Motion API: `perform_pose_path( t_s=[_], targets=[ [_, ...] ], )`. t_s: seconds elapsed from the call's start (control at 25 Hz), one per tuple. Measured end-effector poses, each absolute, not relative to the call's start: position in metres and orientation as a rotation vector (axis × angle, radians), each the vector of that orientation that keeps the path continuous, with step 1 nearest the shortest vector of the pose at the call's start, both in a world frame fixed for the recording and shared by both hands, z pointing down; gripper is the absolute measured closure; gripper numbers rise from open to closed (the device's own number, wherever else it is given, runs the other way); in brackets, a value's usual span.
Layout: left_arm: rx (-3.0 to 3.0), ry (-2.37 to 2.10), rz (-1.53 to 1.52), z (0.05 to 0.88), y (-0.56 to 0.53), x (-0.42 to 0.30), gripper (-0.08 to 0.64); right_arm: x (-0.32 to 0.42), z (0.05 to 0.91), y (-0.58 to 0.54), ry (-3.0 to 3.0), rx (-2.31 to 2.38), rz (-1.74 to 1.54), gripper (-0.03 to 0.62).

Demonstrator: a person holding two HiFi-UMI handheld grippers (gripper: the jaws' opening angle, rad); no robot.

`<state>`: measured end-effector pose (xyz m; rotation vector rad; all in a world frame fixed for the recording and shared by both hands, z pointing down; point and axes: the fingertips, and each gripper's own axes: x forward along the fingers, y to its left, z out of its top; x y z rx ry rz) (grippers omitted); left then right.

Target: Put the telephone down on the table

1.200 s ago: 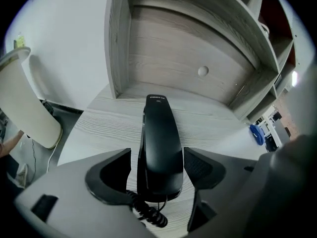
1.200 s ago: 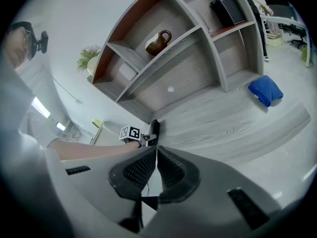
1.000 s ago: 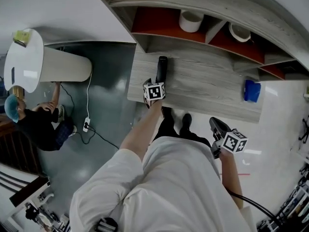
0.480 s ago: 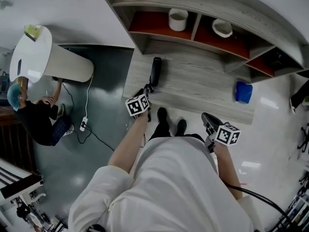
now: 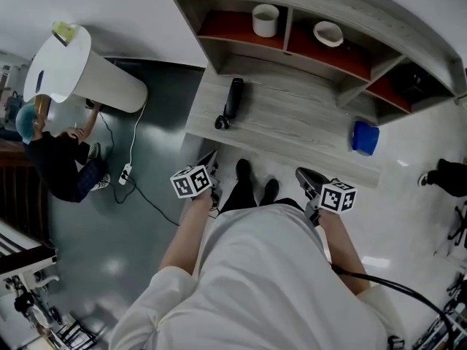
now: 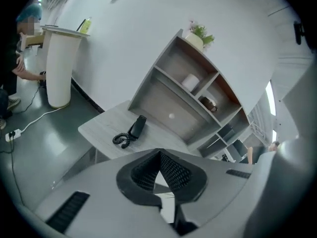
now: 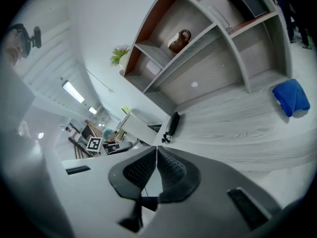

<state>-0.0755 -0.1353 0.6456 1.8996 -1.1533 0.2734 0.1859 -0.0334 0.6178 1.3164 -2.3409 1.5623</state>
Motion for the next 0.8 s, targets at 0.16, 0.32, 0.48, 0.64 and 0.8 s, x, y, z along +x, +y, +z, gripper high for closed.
perform_pose_path(
  t_s=[0.16, 0.32, 0.48, 0.64, 0.8],
  targets=[
    [1.930, -1.103, 0.198, 0.623, -0.105, -0.068, 0.551, 0.174, 0.619, -0.027, -2.365, 1.269, 1.517, 0.574],
    [1.970, -1.062, 0.181, 0.608, -0.081, -0.070, 0.550, 0.160, 0.604, -0.024, -2.416, 1.289, 1.482, 0.574],
    [2.003, -1.047, 0.165, 0.594, -0.069, -0.080, 0.550, 0.144, 0.594, -0.022, -2.448, 1.298, 1.429, 0.574],
    [2.037, -1.025, 0.158, 0.580, -0.061, -0.093, 0.550, 0.126, 0.585, -0.016, -2.468, 1.321, 1.383, 0.574],
    [2.119, -0.998, 0.245, 0.570, -0.052, -0.103, 0.549, 0.106, 0.571, -0.012, -2.489, 1.350, 1.317, 0.575]
  ],
)
